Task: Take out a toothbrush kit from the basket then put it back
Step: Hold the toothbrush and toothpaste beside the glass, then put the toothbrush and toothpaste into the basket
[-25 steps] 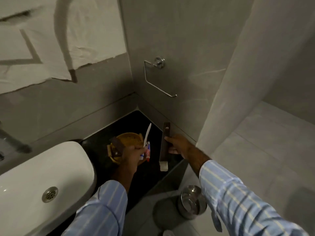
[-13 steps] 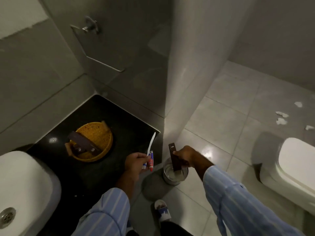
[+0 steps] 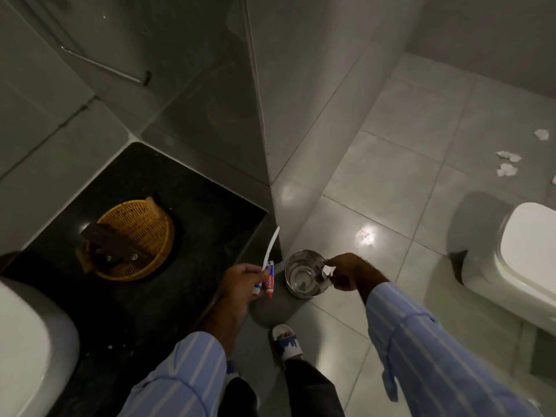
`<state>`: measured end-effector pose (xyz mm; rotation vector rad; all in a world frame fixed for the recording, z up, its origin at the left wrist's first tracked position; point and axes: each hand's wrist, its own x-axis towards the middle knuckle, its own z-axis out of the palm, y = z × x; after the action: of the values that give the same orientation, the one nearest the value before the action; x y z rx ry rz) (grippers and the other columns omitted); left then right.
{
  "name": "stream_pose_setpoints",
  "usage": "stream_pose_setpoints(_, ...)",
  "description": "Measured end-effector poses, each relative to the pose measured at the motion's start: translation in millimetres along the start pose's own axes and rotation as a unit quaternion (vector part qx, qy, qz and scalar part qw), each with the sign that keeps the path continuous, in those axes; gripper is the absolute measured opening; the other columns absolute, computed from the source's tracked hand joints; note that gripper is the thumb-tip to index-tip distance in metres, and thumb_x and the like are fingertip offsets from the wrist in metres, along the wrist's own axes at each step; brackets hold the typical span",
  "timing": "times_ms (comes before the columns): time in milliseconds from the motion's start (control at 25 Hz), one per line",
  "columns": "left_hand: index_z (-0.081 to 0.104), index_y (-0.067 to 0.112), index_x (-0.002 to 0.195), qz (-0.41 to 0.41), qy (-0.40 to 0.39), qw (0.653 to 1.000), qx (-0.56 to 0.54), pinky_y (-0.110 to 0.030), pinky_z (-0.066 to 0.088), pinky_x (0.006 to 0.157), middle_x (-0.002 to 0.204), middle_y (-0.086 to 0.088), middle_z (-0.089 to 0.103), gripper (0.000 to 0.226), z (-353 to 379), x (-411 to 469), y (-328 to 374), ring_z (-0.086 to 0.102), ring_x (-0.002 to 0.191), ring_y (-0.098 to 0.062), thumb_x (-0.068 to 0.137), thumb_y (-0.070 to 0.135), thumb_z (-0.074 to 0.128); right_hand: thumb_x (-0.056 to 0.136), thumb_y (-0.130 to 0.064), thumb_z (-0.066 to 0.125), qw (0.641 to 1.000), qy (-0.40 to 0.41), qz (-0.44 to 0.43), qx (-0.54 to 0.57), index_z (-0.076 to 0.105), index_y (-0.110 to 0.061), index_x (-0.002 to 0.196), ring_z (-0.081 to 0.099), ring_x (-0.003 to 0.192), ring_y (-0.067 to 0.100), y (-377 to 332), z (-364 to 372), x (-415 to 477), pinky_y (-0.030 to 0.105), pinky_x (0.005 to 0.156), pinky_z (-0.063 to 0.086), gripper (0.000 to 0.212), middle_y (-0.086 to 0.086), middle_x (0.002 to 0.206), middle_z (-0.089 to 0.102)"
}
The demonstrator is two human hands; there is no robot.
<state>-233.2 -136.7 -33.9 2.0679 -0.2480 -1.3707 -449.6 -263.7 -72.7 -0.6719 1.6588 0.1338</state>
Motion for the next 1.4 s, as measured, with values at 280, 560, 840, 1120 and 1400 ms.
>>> stream_pose_setpoints(280, 0.068, 0.007, 0.095, 0.021, 0.011, 1.000, -0.017, -0.021, 0.055, 0.043, 0.097, -0.010, 0.067, 0.017, -7.9, -2.0, 19.9, 0.066, 0.080, -0.019, 0.081, 0.006, 0.078, 0.083, -0.018, 0.073, 0.985, -0.105, -0.084, -0.104, 0.069, -0.001, 0.104, 0.071, 0.091, 0.026, -42.1, 2.9, -22.5, 0.036, 0.083, 0.060, 0.027, 0.017, 0.101, 0.073)
stream_pose_setpoints(560, 0.069, 0.013, 0.088, 0.060, 0.091, 0.988, -0.109, -0.047, 0.061, 0.078, 0.100, -0.012, 0.071, 0.010, -39.2, -19.7, 48.7, 0.067, 0.092, -0.026, 0.083, 0.009, 0.076, 0.087, -0.023, 0.071, 0.915, -0.358, -0.095, -0.160, 0.062, 0.000, 0.126, 0.066, 0.115, 0.032, -94.4, 77.2, -102.6, 0.041, 0.095, 0.055, 0.046, 0.022, 0.128, 0.066)
stream_pose_setpoints(840, 0.072, 0.018, 0.092, 0.106, 0.191, 0.955, -0.199, -0.026, 0.059, 0.055, 0.086, -0.001, 0.072, 0.011, -122.1, -43.2, 71.7, 0.069, 0.073, -0.011, 0.083, 0.015, 0.077, 0.087, -0.012, 0.070, 0.908, -0.325, -0.194, -0.179, 0.072, -0.007, 0.099, 0.077, 0.078, 0.018, -140.9, 149.2, -163.9, 0.028, 0.068, 0.062, 0.013, 0.009, 0.085, 0.079)
stream_pose_setpoints(1120, 0.077, 0.006, 0.097, 0.180, 0.241, 0.942, -0.150, -0.015, 0.053, 0.047, 0.075, -0.007, 0.072, 0.011, -255.1, -46.4, 86.1, 0.065, 0.058, -0.013, 0.087, 0.010, 0.073, 0.086, -0.009, 0.069, 0.914, -0.221, -0.296, -0.166, 0.069, -0.007, 0.089, 0.067, 0.074, 0.016, -204.7, 202.5, -185.4, 0.023, 0.064, 0.060, 0.004, 0.011, 0.085, 0.068)
stream_pose_setpoints(1400, 0.074, 0.009, 0.081, 0.191, 0.211, 0.956, -0.063, -0.022, 0.058, 0.057, 0.068, -0.006, 0.075, 0.009, -341.5, -2.7, 116.6, 0.071, 0.056, -0.013, 0.090, 0.011, 0.071, 0.072, -0.004, 0.083, 0.839, -0.128, -0.435, -0.300, 0.069, -0.017, 0.068, 0.074, 0.076, 0.025, -259.9, 266.9, -184.8, 0.035, 0.075, 0.063, 0.019, 0.011, 0.079, 0.072)
